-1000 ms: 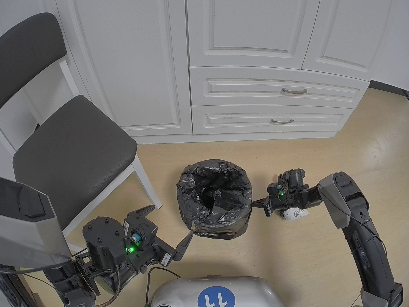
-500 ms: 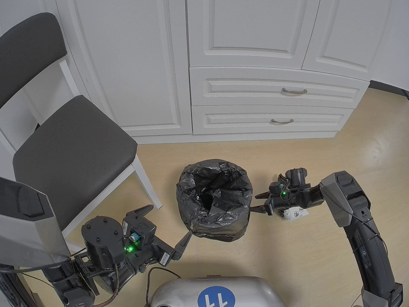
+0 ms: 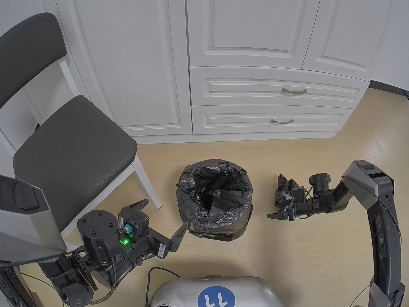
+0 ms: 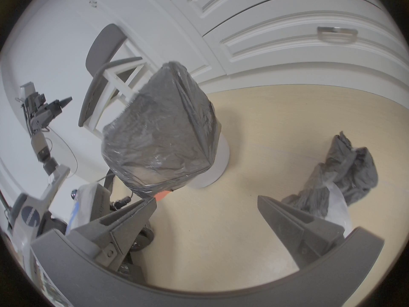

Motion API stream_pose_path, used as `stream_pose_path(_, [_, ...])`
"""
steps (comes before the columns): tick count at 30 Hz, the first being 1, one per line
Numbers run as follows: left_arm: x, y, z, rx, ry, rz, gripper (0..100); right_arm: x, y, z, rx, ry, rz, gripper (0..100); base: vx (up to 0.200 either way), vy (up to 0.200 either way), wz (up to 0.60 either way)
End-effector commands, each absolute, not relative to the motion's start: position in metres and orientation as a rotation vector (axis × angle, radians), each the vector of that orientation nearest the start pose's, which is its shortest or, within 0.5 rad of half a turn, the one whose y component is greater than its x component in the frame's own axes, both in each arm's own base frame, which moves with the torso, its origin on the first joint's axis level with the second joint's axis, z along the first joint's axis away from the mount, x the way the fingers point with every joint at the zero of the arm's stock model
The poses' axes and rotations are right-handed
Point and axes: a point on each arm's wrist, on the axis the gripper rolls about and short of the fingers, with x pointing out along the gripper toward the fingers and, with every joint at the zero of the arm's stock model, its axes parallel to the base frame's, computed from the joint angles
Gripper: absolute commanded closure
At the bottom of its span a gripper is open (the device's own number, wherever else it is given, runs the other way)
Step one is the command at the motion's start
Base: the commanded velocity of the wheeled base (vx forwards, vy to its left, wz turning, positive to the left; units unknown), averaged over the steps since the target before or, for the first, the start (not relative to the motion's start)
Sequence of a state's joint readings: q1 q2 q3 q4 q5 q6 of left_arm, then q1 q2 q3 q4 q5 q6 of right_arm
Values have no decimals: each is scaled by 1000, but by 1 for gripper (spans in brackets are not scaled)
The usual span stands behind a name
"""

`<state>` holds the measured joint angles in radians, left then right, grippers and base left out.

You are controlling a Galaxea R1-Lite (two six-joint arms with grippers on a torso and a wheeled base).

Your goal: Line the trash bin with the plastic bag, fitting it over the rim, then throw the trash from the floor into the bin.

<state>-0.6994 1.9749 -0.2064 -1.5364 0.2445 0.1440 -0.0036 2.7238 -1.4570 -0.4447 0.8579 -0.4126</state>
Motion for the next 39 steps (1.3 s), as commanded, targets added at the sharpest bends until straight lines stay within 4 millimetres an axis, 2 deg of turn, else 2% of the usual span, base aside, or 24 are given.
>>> stream_pose_path(1, [205,-160,73,194,153,-447,0,403,1,-25,117,472,773,0,0,0,0])
stream_pose_path(5, [199,-156,95,162,78,-384,0,376,40,7,251,235,484,0,0,0,0])
stream_pose_path(7, [199,-156,102,151,48,-362,0,363,54,16,276,184,425,0,0,0,0])
stream_pose_path(12, [192,-148,126,109,-31,-306,0,325,69,60,164,105,315,0,0,0,0])
stream_pose_path(14, [188,-143,135,98,-65,-274,0,316,74,78,126,49,252,0,0,0,0])
stream_pose_path(17, [182,-132,152,126,-128,-194,0,290,84,114,-17,-64,149,0,0,0,0])
stream_pose_path(18, [180,-130,155,135,-139,-176,0,286,84,120,-46,-82,131,0,0,0,0])
stream_pose_path(19, [174,-121,166,163,-178,-116,0,273,83,136,-148,-128,67,0,0,0,0])
stream_pose_path(20, [167,-115,175,174,-208,-79,0,266,81,142,-212,-141,24,0,0,0,0])
stream_pose_path(24, [147,-91,195,190,-291,3,0,246,80,150,-356,-137,-62,0,0,0,0])
stream_pose_path(26, [143,-84,201,202,-317,31,0,238,86,154,-353,-153,-43,0,0,0,0])
stream_pose_path(31, [130,-69,212,275,-373,96,0,200,107,180,-317,-263,36,0,0,0,0])
stream_pose_path(34, [128,-65,212,272,-374,113,0,182,103,193,-317,-279,7,0,0,0,0])
stream_pose_path(39, [124,-61,217,251,-394,137,0,169,92,202,-348,-208,-27,0,0,0,0])
